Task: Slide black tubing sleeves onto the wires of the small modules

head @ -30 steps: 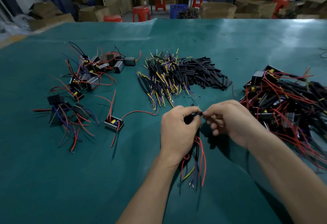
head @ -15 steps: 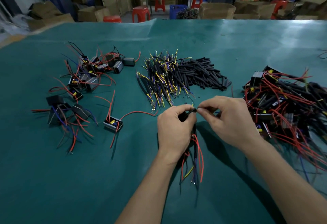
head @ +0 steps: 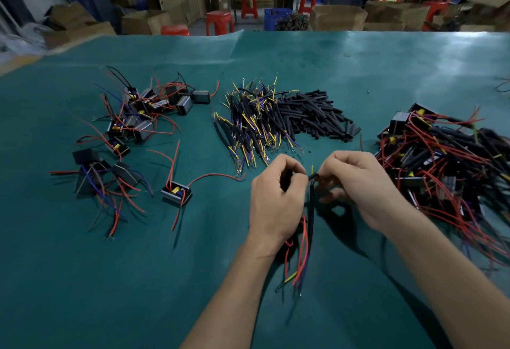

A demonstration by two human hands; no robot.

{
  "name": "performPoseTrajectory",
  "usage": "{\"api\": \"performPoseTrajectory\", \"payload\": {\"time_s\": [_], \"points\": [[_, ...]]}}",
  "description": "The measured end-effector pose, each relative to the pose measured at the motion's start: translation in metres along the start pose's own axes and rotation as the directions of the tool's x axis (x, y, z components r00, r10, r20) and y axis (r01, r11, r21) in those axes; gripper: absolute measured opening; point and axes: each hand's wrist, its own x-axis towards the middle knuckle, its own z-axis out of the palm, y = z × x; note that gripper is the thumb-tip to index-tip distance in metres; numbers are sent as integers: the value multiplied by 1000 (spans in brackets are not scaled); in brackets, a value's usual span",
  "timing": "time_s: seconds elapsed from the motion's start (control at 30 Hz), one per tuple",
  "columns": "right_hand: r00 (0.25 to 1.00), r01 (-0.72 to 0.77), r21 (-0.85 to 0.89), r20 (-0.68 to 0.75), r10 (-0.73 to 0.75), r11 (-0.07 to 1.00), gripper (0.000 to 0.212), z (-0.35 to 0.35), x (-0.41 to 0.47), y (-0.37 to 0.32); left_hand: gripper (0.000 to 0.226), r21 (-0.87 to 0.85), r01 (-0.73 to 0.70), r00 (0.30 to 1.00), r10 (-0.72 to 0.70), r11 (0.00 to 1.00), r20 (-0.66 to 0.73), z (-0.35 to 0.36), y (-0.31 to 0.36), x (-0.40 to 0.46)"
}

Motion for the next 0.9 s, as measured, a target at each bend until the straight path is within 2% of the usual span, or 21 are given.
{"api": "performPoseTrajectory", "payload": {"time_s": [0.13,0.3,0.43,0.53,0.67,0.77,0.9], "points": [[999,40,25,-30,-39,999,22,6,0,4,14,19,-2,1000,3,1000,-2,0,-2,1],[999,-10,126,-35,15,992,27,4,-1,1,20,72,-16,1000,16,997,3,1,-3,2],[1000,17,121,23,-20,992,21,1,-3,-1,25,55,7,1000,-7,998,-12,1,-1,2],[997,18,122,73,-28,992,26,-1,-4,-3,24,54,17,1000,-17,998,-3,0,-1,2],[989,-40,172,146,15,984,24,-8,-1,-3,23,45,30,1000,-30,999,-3,0,-3,3],[969,-140,238,233,83,961,12,-13,-1,-4,22,42,24,1000,-25,999,17,0,-3,2],[960,-135,206,268,77,969,21,-22,0,-3,19,9,35,999,-36,999,29,0,-3,1]]}}
